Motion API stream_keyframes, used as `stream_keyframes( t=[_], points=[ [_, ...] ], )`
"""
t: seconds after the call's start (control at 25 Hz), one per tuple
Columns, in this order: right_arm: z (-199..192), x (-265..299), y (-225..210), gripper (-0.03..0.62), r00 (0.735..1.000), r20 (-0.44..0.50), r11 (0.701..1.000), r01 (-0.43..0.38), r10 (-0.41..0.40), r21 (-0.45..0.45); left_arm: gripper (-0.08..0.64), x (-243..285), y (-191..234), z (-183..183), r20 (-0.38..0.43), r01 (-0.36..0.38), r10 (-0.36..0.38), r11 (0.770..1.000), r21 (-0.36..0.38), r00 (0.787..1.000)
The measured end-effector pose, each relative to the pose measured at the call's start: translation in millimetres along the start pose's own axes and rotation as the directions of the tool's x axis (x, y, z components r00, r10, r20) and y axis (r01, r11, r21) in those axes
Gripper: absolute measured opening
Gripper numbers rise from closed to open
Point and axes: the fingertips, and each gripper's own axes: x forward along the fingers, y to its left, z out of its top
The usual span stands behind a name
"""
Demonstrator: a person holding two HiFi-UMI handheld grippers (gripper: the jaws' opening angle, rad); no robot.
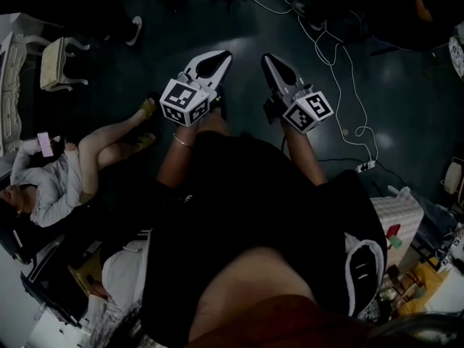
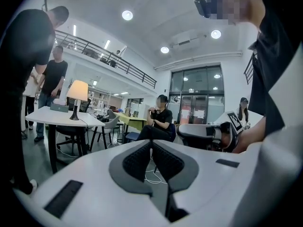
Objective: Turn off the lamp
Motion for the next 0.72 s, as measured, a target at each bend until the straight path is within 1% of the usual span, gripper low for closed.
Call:
stream_keyframes(
  t=[0.24,0.52,0.72],
  points=[
    [-1,18,-14,0.0,1.0,-0.007,1.0,0.019,-0.019,0.0,0.008,12,24,3,0.009,0.012,-0.012,1.0,-0.023,1.0],
    [3,36,-34,0.001,0.998,0.001,0.998,0.064,-0.064,-0.002,0.008,38,43,9,0.004,0.073,-0.073,0.997,-0.027,0.997],
    [6,58,-48,0.0,0.996,0.004,0.996,0.091,-0.091,0.003,0.008,55,66,13,-0.01,0.1,-0.1,0.995,-0.024,0.995]
  ],
)
